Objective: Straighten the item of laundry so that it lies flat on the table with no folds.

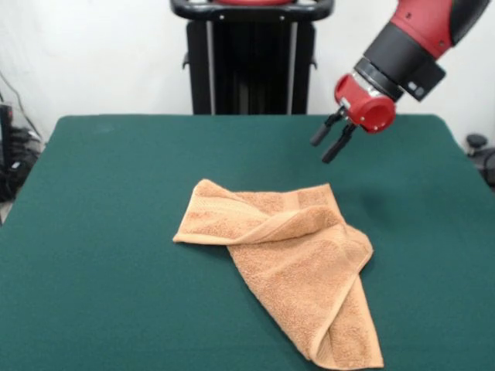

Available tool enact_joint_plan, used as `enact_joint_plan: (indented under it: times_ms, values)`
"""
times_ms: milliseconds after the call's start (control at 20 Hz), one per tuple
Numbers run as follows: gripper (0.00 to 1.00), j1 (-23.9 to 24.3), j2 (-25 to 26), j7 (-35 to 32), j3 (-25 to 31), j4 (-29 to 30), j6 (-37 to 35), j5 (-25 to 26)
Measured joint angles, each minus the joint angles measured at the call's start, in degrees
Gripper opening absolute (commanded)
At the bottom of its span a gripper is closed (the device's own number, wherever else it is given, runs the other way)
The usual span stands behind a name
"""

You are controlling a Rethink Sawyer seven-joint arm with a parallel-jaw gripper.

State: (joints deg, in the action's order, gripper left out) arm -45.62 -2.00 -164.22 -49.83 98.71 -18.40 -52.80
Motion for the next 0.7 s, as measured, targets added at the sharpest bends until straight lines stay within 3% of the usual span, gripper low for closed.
enact_joint_plan:
  times_ms: [400,700]
  values:
    - [1.0,1.36,3.04,0.0,-6.96,-2.99,-13.62,3.92]
    - [1.0,2.36,4.91,0.0,-9.55,-5.02,-17.56,4.83]
